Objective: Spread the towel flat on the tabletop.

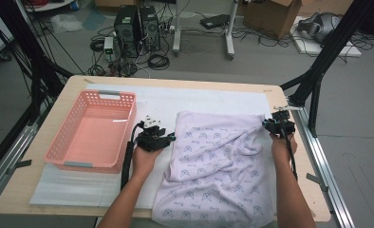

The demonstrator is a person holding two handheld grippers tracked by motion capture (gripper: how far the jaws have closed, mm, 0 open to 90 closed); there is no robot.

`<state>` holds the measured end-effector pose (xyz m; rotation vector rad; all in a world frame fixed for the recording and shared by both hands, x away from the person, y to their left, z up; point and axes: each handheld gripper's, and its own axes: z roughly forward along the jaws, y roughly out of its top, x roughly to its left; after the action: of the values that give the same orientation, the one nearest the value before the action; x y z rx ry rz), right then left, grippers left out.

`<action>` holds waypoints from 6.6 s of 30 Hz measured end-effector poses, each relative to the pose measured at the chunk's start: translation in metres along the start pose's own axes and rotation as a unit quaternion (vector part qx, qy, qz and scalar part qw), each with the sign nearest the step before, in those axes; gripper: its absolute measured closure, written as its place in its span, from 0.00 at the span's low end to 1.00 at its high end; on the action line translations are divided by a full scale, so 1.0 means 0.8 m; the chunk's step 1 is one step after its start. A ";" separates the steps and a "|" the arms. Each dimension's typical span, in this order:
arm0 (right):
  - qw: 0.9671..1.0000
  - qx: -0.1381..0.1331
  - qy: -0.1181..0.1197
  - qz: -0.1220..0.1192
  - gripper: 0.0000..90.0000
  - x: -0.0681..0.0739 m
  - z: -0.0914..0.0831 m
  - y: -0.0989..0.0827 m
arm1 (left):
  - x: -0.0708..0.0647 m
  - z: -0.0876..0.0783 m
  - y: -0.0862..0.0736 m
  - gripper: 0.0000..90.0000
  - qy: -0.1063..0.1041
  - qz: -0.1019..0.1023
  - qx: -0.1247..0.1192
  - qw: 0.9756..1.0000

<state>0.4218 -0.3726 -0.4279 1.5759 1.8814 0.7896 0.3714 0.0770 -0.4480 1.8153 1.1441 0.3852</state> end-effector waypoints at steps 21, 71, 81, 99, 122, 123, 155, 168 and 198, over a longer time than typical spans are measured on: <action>0.988 -0.033 0.142 -0.047 0.73 0.012 -0.061 -0.044 | -0.011 0.030 0.026 0.97 0.067 0.029 0.026 0.997; 0.990 -0.038 0.122 -0.062 0.86 0.059 -0.015 -0.041 | 0.003 0.017 0.023 0.63 0.024 -0.013 -0.007 1.000; 0.983 -0.042 0.162 -0.077 0.59 0.047 -0.063 -0.056 | -0.019 -0.039 -0.010 0.46 -0.027 0.018 -0.046 0.998; 0.979 -0.001 0.174 -0.106 0.95 0.052 -0.086 -0.104 | -0.028 -0.054 -0.042 0.97 0.025 0.041 0.047 0.998; 0.984 -0.026 0.173 -0.044 0.63 0.033 -0.160 -0.171 | -0.052 -0.122 -0.101 0.47 -0.057 0.008 0.030 0.998; 0.984 -0.023 0.172 -0.049 0.62 0.035 -0.162 -0.175 | -0.055 -0.123 -0.102 0.48 -0.057 0.012 0.030 0.998; 0.977 0.020 0.198 -0.078 0.99 0.049 -0.220 -0.224 | -0.075 -0.188 -0.152 0.94 -0.071 0.038 0.035 0.996; 0.983 -0.015 0.174 -0.059 0.70 0.061 -0.220 -0.216 | -0.059 -0.166 -0.118 0.51 -0.038 0.005 0.000 0.999; 0.982 0.023 0.165 -0.087 0.96 0.069 -0.223 -0.223 | -0.058 -0.184 -0.142 0.62 -0.050 0.008 0.009 0.999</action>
<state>0.1646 -0.3582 -0.4419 1.3456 2.2510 0.9828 0.1885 0.1332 -0.4555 1.8394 1.0679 0.2906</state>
